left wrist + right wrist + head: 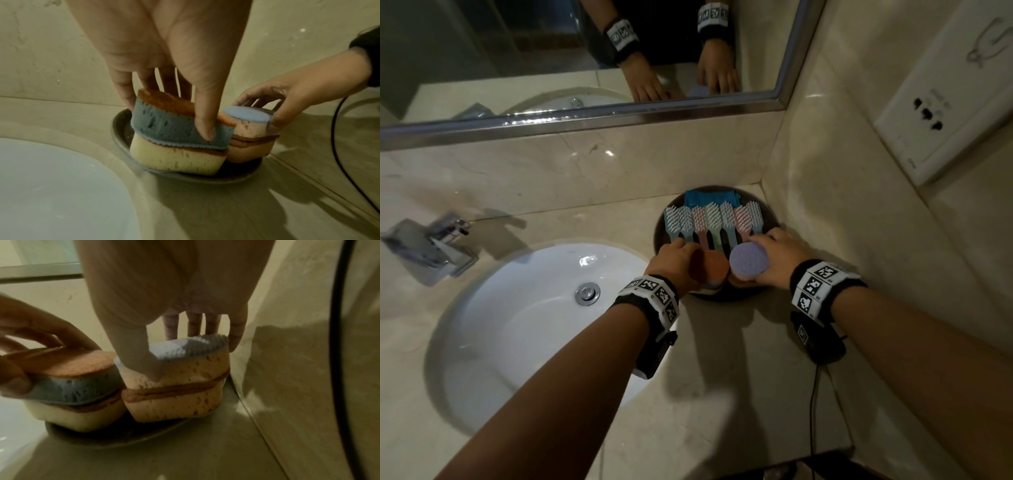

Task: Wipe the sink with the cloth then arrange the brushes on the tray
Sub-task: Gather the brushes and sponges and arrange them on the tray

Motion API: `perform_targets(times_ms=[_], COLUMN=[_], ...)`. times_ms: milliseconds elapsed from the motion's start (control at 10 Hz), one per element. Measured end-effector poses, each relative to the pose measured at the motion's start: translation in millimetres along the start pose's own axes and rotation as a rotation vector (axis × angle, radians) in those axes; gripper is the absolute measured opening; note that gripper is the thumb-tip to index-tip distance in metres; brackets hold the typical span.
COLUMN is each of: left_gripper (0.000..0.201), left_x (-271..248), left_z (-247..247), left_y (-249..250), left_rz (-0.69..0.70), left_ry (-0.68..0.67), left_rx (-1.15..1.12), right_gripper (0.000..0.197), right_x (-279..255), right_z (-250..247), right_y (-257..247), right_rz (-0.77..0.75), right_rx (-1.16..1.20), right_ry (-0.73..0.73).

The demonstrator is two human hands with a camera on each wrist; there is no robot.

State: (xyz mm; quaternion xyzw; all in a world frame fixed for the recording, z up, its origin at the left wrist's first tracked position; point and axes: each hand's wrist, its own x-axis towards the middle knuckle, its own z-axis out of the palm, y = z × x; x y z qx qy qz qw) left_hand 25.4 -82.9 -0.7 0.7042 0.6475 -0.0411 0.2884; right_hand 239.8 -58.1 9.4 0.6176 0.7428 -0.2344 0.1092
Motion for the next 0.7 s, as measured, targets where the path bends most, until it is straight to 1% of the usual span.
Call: perform_targets(times_ms=[100,200,500,600,700], left_gripper=[0.076,0.073,0.078,0.083,0.084], left_x=[1,1,-5,-7,-15], left_z=[0,0,2,3,-4], left_y=[5,7,5,5,3], left_rz=[0.002,0.008,0.003,0.007,-0.007], left_ry=[0.0,0.002,0.01,0.036,0.065], left_rx=[0.01,0.023,0.04,0.054,0.043], right_gripper=[0.086,0.085,0.089,0.095,0.096], right_x=[0,3,-2,-9,-17], right_z=[0,-1,2,2,-5], right_y=[0,0,-2,0,0], right_rz=[0.013,0.004,-0.015,-0.045,-0.047], right_rx=[0.037,0.013,0.058,0.04,-0.049], right_ry=[0.01,0.009,0.002,0.024,0.019])
